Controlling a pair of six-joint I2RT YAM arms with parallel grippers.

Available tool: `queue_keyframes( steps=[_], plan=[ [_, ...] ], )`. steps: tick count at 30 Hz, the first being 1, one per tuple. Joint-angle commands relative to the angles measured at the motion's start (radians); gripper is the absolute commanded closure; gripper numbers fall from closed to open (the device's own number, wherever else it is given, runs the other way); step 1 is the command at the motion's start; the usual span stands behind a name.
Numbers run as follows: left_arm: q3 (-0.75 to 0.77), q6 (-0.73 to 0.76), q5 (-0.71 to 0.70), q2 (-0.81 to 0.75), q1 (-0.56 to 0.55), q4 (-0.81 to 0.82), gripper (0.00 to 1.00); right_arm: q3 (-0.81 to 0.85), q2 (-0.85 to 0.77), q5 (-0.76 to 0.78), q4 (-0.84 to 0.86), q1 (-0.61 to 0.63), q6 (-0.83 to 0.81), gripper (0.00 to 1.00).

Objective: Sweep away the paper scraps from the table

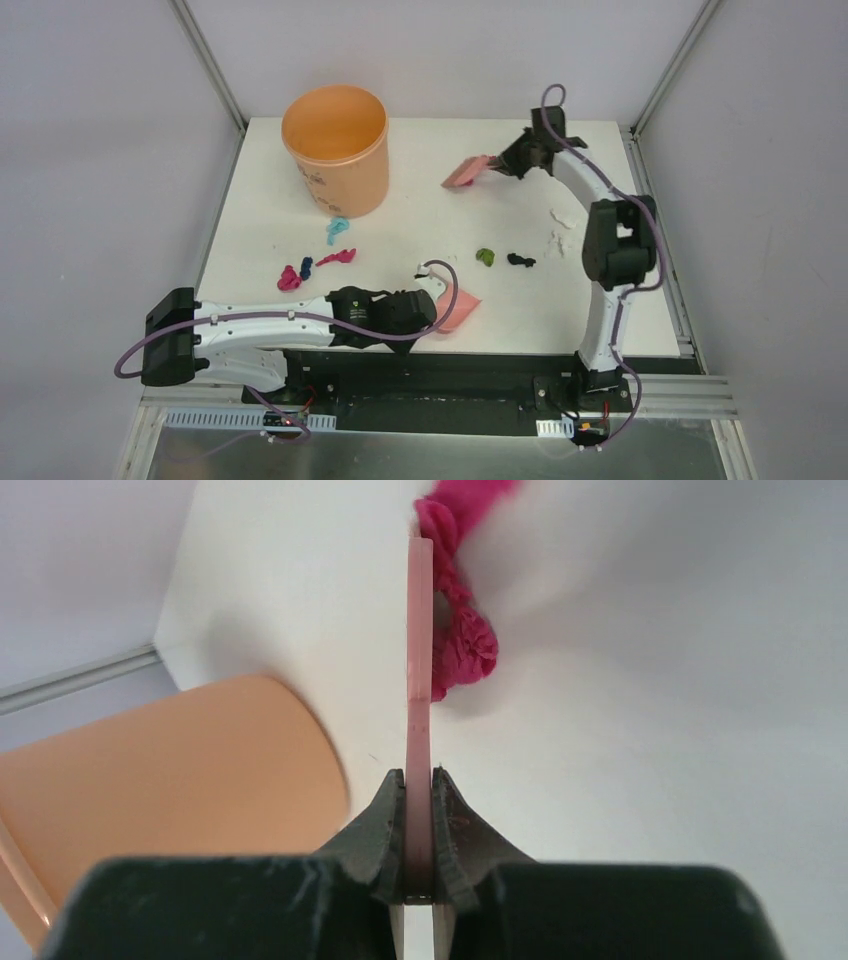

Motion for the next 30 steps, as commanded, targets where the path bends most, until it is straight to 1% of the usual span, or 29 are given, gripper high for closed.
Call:
queue_keyframes(
  steps=[1, 4, 7, 8, 11, 14, 16, 19, 22, 24, 27, 30],
  plan=[
    [0.075, 0.022, -0.057, -0.034, -0.007, -0.065, 1.0, -0.22, -0.256, -0.14, -0.342, -0.166, -0.175, 1.0],
    [0.085, 0.042, -0.055, -0.042, -0.006, -0.073, 1.0, -0.36, -0.403, -0.324, -0.401, -0.276, -0.361, 1.0],
    [0.09, 0.075, -0.073, -0.041, -0.006, -0.071, 1.0, -0.378, -0.5, -0.547, -0.481, -0.409, -0.481, 1.0],
    [0.092, 0.091, -0.08, -0.037, -0.005, -0.07, 1.0, -0.366, -0.52, -0.605, -0.506, -0.45, -0.499, 1.0],
    [0.106, 0.153, -0.061, -0.016, -0.004, -0.065, 1.0, -0.241, -0.535, -0.731, -0.623, -0.537, -0.602, 1.0],
    [0.142, 0.207, -0.008, 0.017, -0.004, -0.09, 1.0, -0.098, -0.537, -0.734, -0.74, -0.569, -0.746, 1.0],
    [0.169, 0.225, 0.024, 0.032, -0.004, -0.121, 1.0, -0.021, -0.547, -0.65, -0.78, -0.567, -0.839, 1.0],
    [0.196, 0.247, 0.062, 0.03, -0.004, -0.156, 1.0, 0.061, -0.567, -0.429, -0.768, -0.528, -1.0, 1.0],
    [0.223, 0.281, 0.079, 0.035, 0.004, -0.181, 1.0, 0.087, -0.579, -0.154, -0.729, -0.417, -1.188, 1.0],
    [0.244, 0.309, 0.1, 0.054, 0.017, -0.195, 1.0, 0.072, -0.576, 0.035, -0.678, -0.329, -1.285, 1.0],
    [0.276, 0.349, 0.132, 0.108, 0.045, -0.22, 1.0, 0.056, -0.537, 0.262, -0.616, -0.238, -1.381, 1.0],
    [0.293, 0.373, 0.155, 0.162, 0.078, -0.222, 1.0, 0.076, -0.473, 0.375, -0.596, -0.179, -1.42, 1.0]
  ],
)
